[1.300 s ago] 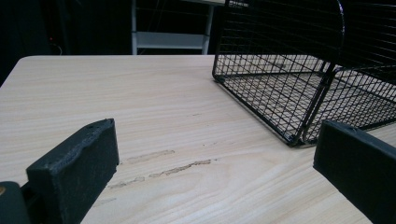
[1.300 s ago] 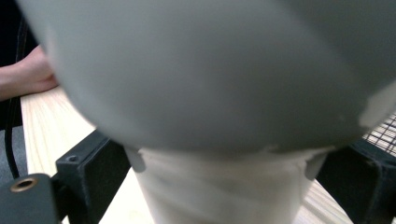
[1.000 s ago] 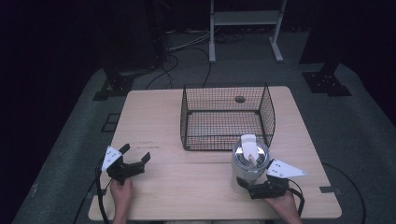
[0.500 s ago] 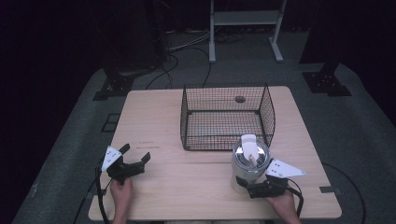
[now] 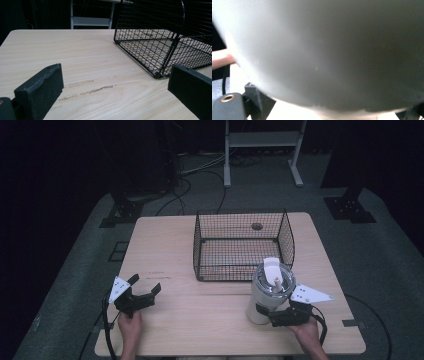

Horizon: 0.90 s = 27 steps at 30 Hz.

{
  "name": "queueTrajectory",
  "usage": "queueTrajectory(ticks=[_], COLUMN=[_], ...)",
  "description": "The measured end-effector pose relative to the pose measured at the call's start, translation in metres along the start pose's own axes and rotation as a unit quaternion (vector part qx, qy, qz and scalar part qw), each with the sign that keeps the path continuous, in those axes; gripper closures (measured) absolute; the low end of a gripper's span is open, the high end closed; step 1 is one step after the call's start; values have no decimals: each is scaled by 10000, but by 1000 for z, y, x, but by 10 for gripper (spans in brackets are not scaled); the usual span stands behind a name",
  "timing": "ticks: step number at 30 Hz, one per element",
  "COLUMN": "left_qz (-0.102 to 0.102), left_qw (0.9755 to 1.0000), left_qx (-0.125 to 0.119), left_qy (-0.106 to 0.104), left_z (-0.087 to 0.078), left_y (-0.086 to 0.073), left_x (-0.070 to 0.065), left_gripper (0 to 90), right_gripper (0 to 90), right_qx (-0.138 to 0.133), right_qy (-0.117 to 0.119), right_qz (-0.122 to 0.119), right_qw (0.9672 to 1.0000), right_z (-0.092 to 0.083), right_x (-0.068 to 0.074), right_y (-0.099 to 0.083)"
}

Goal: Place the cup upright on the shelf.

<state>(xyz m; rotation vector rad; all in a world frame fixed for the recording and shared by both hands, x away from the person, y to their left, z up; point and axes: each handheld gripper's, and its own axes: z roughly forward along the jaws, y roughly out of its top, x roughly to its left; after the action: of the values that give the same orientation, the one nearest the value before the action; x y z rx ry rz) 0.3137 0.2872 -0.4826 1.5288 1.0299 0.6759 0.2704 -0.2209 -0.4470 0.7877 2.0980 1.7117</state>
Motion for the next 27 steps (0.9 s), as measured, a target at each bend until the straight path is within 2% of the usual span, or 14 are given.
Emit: queueTrajectory(ticks=[2,3,4,5,6,7,14,22,27], left_qz=[1,-3,-3,-4,-4,-6,-6,-26,-18], left_qw=[10000,10000,10000,10000,10000,10000,10000,10000,10000], left_qx=[-1,-1,2,2,2,4,4,7,4], left_qy=[-3,-1,0,2,2,5,6,1,4], left_z=[0,0,0,0,0,0,0,0,0], left_y=[0,0,0,0,0,0,0,0,0], left_x=[0,0,0,0,0,0,0,0,0], left_gripper=[0,0,0,0,0,0,0,0,0], right_gripper=[95,95,95,95,95,95,95,94,94], right_qx=[-50,-75,-75,-78,-78,-99,-61,-221,-208], right_qy=[53,85,85,129,129,177,186,323,359], right_qz=[-28,-99,-99,-156,-156,-229,-467,-401,-483], right_qw=[10000,9999,9999,9998,9998,9995,9987,9984,9980], right_z=[-2,-2,-2,-2,-2,0,10,22,30], right_x=[-1,-2,-2,-3,-3,-5,-8,-17,-22], right_y=[8,18,18,28,28,37,60,81,101])
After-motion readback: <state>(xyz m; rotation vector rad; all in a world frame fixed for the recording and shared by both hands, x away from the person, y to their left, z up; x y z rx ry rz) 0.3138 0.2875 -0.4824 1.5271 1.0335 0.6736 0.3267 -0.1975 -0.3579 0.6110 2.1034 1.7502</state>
